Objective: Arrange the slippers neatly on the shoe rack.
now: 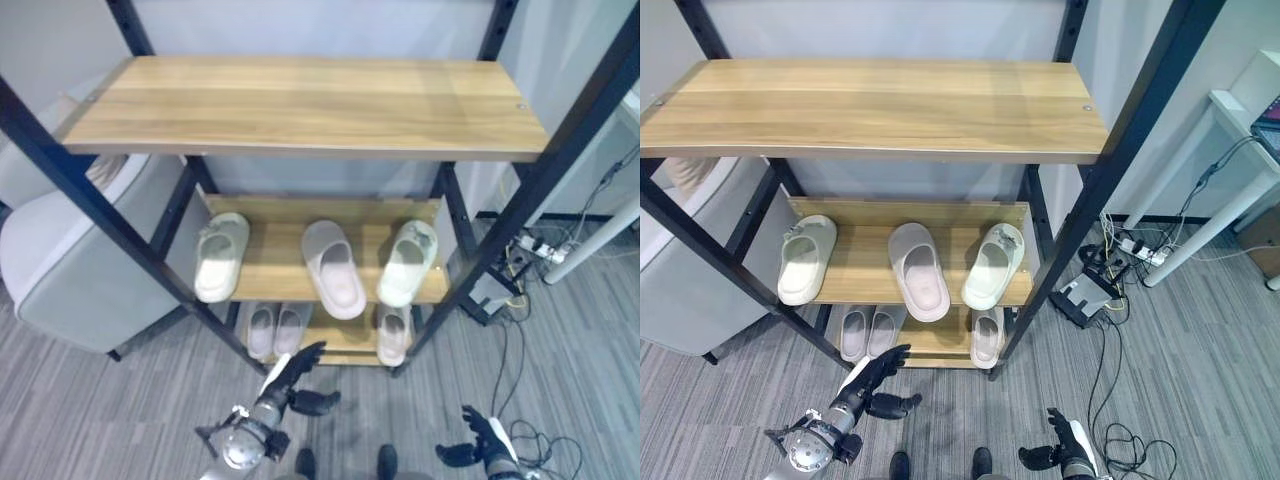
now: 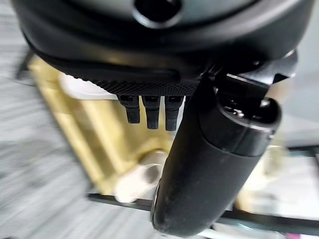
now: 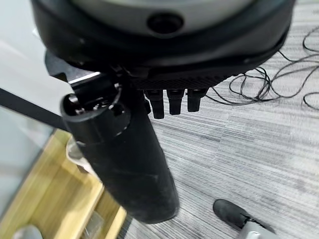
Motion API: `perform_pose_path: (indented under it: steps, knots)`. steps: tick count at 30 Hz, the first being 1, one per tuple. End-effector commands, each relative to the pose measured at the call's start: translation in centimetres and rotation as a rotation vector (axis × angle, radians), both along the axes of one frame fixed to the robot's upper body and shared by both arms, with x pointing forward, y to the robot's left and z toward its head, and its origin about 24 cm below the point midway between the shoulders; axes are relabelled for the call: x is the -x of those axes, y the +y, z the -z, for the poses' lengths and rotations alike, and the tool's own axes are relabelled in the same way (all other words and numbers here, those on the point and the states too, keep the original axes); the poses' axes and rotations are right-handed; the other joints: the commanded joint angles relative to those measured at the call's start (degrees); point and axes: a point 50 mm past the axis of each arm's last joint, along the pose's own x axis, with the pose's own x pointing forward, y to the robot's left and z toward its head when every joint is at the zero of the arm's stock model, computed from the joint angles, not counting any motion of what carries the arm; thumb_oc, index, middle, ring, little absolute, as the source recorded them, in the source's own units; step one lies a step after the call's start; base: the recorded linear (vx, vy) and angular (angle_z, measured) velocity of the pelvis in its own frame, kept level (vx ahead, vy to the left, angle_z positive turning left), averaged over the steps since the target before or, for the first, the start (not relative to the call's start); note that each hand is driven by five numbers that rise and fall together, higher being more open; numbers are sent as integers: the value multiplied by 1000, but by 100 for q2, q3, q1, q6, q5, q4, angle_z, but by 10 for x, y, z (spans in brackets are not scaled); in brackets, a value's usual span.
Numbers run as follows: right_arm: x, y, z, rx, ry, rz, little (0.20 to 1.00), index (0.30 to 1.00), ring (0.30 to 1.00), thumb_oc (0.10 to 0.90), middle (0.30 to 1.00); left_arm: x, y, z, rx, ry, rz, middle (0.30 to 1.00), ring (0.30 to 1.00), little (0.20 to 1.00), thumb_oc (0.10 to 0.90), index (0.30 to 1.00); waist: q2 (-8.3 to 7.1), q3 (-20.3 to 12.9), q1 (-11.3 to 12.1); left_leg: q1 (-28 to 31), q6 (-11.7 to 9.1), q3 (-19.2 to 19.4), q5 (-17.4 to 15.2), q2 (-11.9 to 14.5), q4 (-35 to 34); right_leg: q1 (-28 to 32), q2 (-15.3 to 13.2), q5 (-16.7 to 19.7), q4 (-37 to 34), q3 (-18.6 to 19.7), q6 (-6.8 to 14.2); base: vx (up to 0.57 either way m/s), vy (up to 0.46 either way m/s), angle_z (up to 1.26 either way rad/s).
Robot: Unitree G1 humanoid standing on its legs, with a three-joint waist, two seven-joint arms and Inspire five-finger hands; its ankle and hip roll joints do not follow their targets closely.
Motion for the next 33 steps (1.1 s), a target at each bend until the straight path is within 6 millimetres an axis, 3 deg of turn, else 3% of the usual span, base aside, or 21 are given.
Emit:
perform_pose_path:
  steps: [1,5,9,18,21,24,28,33]
  knots:
    - [-13,-16,-14,78,-93,-32,900,900,900,800,900,-13,-4,-35,119,-159,55,900,900,900,800,900,37,-200,59,-54,-6,-163,-307,23,168,29,-65,-580,314,-98,292,-36,-17,8]
    - [-15,-13,-8,78,-62,-42,900,900,900,800,900,-17,-8,-57,120,-246,122,900,900,900,800,900,66,-240,125,-41,-25,-215,-222,31,-10,103,-28,-564,167,-191,285,-16,-1,11]
    - [-16,-11,-5,76,-49,-48,900,900,900,800,900,-16,-10,-79,-10,-393,229,900,900,900,800,900,72,-263,157,-35,-40,-247,-229,18,-41,158,-20,-527,48,-241,297,4,4,16]
    - [-14,-1,6,79,18,-106,900,900,900,800,900,-18,-18,-116,-41,-613,251,900,900,900,800,900,54,-286,220,28,-45,-222,-277,20,-42,228,-21,-529,3,-202,305,17,6,1]
    - [-2,4,16,75,97,-132,900,900,900,800,900,-28,-30,-136,-9,-712,263,900,900,900,800,900,38,-320,165,51,-41,-203,-298,5,-42,233,-22,-523,4,-208,306,47,18,0]
    - [3,3,19,78,129,-131,900,900,900,800,900,-36,-34,-138,-33,-731,270,900,900,900,800,900,35,-330,133,60,-38,-188,-310,5,-42,228,-24,-522,8,-200,310,0,0,0]
    - [0,6,20,53,153,-165,900,900,900,800,900,-64,-41,-147,-248,-855,269,900,900,900,800,900,9,-341,14,73,-33,-109,-337,-1,-42,188,-28,-513,17,-130,321,43,9,-2]
    - [-1,11,21,34,175,-199,900,900,900,800,900,-85,-38,-161,-384,-962,195,900,900,900,800,900,14,-403,-77,107,-24,-5,-415,-18,-42,170,-50,-518,3,-50,333,69,19,-14]
